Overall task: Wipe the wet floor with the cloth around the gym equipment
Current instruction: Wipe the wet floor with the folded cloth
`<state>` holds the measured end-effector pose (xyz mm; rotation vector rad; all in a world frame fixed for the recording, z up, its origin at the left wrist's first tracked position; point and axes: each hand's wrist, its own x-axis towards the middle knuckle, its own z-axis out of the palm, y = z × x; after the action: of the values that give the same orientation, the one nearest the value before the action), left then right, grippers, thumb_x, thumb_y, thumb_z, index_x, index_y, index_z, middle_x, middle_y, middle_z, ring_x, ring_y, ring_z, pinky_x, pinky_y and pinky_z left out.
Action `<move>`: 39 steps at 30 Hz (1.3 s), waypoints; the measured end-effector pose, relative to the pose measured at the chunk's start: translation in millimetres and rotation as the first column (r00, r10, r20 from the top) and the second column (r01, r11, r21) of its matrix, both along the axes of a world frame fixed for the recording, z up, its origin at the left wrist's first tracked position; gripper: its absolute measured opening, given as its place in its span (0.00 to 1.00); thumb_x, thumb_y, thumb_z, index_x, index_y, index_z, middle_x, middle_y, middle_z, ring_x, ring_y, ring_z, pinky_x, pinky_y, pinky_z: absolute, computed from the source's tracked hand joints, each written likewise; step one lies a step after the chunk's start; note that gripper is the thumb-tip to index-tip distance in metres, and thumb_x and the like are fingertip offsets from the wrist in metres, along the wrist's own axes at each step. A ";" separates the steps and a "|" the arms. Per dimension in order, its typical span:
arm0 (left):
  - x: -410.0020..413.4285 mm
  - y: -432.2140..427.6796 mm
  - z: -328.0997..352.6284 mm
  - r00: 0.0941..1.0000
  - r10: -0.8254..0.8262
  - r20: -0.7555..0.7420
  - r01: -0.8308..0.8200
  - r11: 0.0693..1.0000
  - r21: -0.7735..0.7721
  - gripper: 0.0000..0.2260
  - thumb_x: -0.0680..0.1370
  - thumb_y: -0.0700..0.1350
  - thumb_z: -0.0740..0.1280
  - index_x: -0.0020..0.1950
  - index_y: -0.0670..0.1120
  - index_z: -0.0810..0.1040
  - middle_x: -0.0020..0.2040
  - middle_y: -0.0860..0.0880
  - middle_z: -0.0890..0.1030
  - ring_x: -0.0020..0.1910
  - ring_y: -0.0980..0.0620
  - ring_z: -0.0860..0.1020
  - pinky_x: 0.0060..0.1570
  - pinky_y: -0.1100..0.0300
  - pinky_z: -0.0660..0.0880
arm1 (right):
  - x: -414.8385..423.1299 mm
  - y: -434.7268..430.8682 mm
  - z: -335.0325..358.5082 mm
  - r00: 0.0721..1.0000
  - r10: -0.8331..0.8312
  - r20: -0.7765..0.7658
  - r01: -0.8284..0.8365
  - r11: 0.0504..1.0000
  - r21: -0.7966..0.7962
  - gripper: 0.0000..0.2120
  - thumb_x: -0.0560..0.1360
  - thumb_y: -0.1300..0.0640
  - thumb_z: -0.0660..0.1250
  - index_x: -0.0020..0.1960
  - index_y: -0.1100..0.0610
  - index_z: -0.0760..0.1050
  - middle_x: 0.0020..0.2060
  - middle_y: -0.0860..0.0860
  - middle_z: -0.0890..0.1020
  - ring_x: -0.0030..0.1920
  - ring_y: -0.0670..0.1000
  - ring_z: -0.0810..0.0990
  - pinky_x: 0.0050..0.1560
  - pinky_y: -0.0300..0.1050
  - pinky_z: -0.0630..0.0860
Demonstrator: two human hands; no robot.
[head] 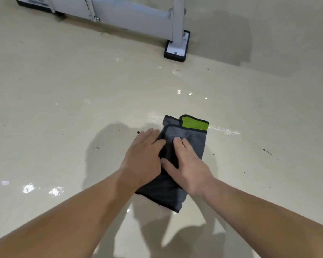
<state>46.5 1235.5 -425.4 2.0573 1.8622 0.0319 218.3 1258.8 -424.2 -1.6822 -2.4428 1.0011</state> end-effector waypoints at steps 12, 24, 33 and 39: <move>-39.6 60.1 5.4 0.968 0.117 -0.221 -0.163 0.966 -0.203 0.34 0.71 0.61 0.65 0.74 0.48 0.64 0.78 0.39 0.59 0.78 0.37 0.55 0.76 0.39 0.56 | 91.5 107.0 -10.9 0.743 -0.475 0.472 0.504 0.861 0.074 0.63 0.64 0.14 0.45 0.83 0.55 0.35 0.83 0.53 0.40 0.82 0.55 0.38 0.81 0.55 0.40; -108.9 58.6 0.8 0.888 0.297 -0.352 -0.424 0.826 -0.373 0.73 0.55 0.89 0.53 0.81 0.43 0.29 0.82 0.32 0.36 0.82 0.32 0.37 0.75 0.34 0.62 | -48.0 154.6 -31.0 0.881 -0.283 0.378 0.233 0.957 0.174 0.59 0.66 0.15 0.43 0.83 0.53 0.35 0.82 0.57 0.37 0.80 0.59 0.32 0.79 0.58 0.35; -112.1 58.8 1.2 0.890 0.273 -0.365 -0.414 0.819 -0.397 0.71 0.57 0.88 0.55 0.80 0.44 0.26 0.81 0.33 0.31 0.81 0.32 0.33 0.77 0.34 0.56 | -149.4 232.8 -24.4 0.870 -0.291 0.399 0.279 0.956 0.090 0.61 0.64 0.15 0.44 0.83 0.52 0.35 0.82 0.56 0.37 0.81 0.60 0.33 0.79 0.60 0.36; -114.4 58.0 -0.1 0.888 0.294 -0.355 -0.423 0.825 -0.374 0.71 0.56 0.89 0.55 0.82 0.46 0.31 0.82 0.34 0.33 0.81 0.33 0.34 0.76 0.34 0.58 | -198.0 180.6 -33.8 0.939 0.085 0.332 -0.144 0.977 0.155 0.58 0.66 0.16 0.43 0.83 0.52 0.35 0.82 0.56 0.36 0.80 0.59 0.31 0.79 0.60 0.34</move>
<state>-67.9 1293.5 -425.5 1.4323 2.1606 -0.5692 20.3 1439.4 -458.0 -1.7835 -2.7616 0.5238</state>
